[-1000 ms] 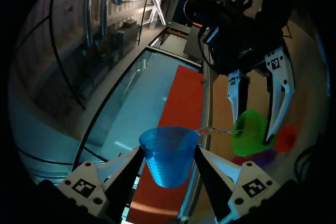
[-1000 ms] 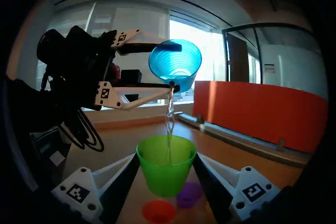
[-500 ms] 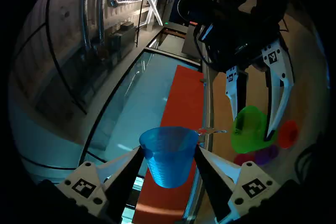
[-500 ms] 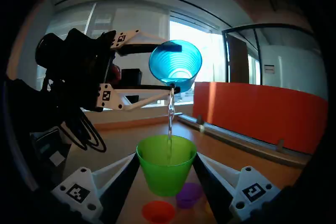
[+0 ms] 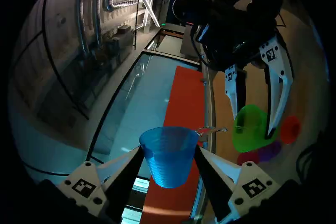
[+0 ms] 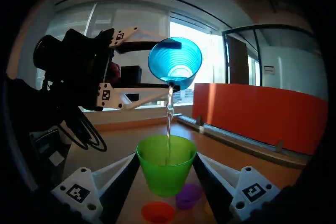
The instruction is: Pour water
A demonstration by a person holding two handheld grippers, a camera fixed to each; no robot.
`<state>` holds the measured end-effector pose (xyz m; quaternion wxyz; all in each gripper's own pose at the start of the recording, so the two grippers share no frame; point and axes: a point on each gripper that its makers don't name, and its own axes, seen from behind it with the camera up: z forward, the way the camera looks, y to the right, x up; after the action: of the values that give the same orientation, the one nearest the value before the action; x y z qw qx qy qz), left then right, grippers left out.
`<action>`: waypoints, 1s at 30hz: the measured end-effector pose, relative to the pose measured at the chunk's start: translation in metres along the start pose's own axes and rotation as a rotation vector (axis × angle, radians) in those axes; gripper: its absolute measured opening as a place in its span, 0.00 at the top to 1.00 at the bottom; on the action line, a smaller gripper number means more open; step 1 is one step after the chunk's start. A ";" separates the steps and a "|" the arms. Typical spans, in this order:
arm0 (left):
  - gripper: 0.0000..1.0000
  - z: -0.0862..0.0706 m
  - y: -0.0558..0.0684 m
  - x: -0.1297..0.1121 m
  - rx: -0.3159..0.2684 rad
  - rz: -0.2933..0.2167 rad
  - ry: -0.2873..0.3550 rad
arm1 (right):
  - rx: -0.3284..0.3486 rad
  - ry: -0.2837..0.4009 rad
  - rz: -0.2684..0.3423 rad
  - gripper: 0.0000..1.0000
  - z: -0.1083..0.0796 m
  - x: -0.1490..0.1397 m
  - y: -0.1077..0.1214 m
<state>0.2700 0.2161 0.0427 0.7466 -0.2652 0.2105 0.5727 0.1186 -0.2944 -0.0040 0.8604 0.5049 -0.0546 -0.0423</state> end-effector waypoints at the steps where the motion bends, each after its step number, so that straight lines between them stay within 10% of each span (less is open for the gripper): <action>1: 0.16 0.000 0.001 0.000 0.000 0.005 0.000 | 0.000 0.001 0.000 0.10 0.000 0.000 0.000; 30: 0.16 0.005 0.006 0.002 0.010 0.090 0.010 | -0.004 0.010 -0.006 0.10 0.002 0.001 0.002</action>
<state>0.2650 0.2218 0.0440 0.7202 -0.2548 0.2288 0.6034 0.1193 -0.2950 -0.0017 0.8615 0.5037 -0.0489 -0.0426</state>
